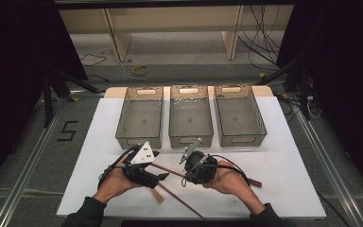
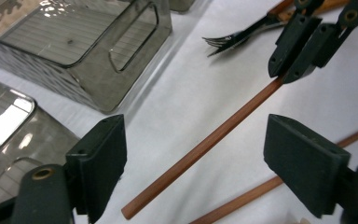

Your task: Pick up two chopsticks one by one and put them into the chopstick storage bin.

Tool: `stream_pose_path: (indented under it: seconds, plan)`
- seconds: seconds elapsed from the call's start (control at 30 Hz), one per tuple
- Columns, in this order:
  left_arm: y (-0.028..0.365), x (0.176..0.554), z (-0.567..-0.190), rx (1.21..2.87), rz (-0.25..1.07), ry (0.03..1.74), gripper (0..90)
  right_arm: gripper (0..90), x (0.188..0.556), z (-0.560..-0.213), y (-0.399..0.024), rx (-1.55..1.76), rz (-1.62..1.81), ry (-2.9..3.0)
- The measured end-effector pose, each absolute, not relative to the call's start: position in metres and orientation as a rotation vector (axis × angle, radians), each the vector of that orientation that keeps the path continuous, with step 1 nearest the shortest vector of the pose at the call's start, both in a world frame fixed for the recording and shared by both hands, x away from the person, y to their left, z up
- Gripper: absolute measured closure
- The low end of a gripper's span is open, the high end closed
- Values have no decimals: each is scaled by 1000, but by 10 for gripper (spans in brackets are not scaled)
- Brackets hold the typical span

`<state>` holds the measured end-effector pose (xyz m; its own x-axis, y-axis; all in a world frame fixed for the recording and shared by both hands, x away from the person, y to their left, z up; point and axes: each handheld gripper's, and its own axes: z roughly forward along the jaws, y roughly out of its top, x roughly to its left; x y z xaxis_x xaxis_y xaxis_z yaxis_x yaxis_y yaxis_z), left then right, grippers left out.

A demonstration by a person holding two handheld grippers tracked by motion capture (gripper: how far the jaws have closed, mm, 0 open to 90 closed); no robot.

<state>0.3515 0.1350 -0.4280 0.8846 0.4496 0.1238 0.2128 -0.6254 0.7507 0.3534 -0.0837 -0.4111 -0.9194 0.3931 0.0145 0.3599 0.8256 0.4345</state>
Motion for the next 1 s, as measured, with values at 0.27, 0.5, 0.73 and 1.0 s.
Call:
stream_pose_path:
  seconds: [0.27, 0.5, 0.73, 1.0]
  plan:
    - [123, 347, -426, 2381, 373, 341, 289, 856, 349, -406, -84, 556, 694, 2929]
    - [116, 344, -428, 2466, 354, 264, 449, 855, 345, -402, -81, 510, 702, 2933]
    - [111, 343, -431, 2521, 367, 218, 522, 856, 340, -398, -80, 444, 703, 2945]
    - [110, 342, -429, 2543, 330, 154, 700, 854, 339, -399, -79, 409, 699, 2952]
